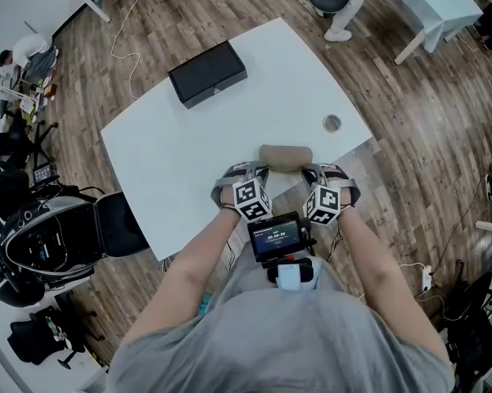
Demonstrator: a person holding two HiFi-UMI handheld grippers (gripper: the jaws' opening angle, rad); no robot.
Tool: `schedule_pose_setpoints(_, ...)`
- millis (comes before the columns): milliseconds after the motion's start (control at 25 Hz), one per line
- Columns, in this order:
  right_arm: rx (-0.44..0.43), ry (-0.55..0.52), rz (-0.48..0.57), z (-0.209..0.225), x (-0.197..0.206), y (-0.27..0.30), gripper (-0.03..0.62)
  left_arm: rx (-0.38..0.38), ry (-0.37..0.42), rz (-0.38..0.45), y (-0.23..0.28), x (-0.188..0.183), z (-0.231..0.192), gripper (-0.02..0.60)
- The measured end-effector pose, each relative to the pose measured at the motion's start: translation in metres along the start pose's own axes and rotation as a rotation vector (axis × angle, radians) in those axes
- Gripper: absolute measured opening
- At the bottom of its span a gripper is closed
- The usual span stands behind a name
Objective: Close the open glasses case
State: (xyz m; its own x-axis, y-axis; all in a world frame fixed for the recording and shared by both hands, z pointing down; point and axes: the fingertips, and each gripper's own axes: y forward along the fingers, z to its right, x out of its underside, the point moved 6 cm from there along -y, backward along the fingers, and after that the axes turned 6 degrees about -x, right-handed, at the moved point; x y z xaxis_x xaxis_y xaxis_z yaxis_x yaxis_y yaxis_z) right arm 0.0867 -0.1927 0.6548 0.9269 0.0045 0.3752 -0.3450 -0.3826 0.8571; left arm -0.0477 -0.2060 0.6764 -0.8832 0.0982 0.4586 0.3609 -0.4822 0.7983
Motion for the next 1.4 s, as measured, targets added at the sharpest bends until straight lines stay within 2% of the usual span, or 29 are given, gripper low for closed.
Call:
schedule_pose_setpoints(840,0.021,-0.013,0.003,-0.004,0.007,0.011,0.034,0.005,0.007,-0.016,0.004,0.002,0.002,0.044)
schedule_pose_setpoints(1040,-0.002,-0.04,-0.011,-0.007,-0.002,0.005,0.034,0.005,0.012,-0.021,0.004,0.002,0.002,0.044)
schedule_pose_setpoints(1400,0.01,-0.036,-0.004,-0.011,-0.006,0.006,0.032,0.006,0.016,-0.025,0.005,0.001,0.001,0.044)
